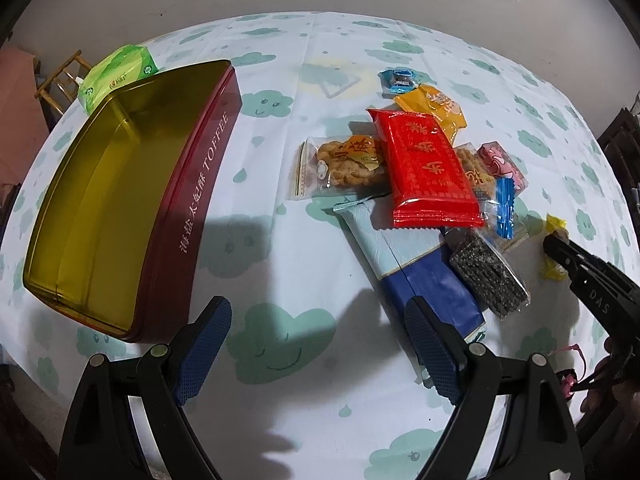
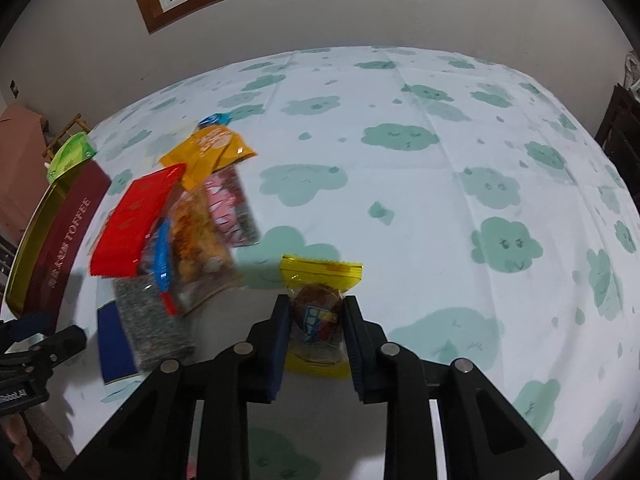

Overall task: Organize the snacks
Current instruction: 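Grasp the yellow snack bag with the right gripper and lift it, then grasp the red packet with the left gripper while the right gripper holds the yellow bag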

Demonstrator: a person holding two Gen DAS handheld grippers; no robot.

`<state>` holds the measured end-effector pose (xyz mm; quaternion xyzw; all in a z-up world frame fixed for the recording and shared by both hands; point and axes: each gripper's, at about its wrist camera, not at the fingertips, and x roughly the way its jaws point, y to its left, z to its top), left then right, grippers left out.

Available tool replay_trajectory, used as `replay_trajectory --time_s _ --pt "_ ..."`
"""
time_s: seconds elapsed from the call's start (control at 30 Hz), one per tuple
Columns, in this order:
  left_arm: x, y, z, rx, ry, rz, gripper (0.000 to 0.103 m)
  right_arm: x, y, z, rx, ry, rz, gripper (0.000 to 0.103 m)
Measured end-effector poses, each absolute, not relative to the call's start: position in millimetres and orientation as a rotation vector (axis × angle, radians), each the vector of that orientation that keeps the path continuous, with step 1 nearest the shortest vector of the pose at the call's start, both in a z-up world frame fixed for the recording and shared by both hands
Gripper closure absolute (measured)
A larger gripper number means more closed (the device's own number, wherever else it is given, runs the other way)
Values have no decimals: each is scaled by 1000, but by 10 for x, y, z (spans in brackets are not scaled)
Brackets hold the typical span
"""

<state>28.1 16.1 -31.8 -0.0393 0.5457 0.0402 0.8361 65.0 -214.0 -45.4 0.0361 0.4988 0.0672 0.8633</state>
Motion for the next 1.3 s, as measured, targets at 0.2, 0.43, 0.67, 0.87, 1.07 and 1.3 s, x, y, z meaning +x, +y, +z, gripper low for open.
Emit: replay_trajectory --time_s 0.2,0.43,0.67,0.87,1.07,1.3 --pt "342 126 -282 -71 1144 79 23 740 -2222 -462 2 986 110 77" --pt "417 122 -222 -70 1127 79 23 887 -2316 -512 -69 929 80 77" --pt "519 86 -156 -67 1112 67 23 972 -2416 -534 -91 907 66 77" --pt "673 36 -80 -75 1097 40 24 1030 -2527 -546 -64 911 63 77" --pt "940 -44 -30 -91 1105 2 28 1036 -2544 -550 -54 913 66 77" --pt "1242 -210 -73 -83 1172 -25 32 1033 -2541 -552 -48 913 69 77"
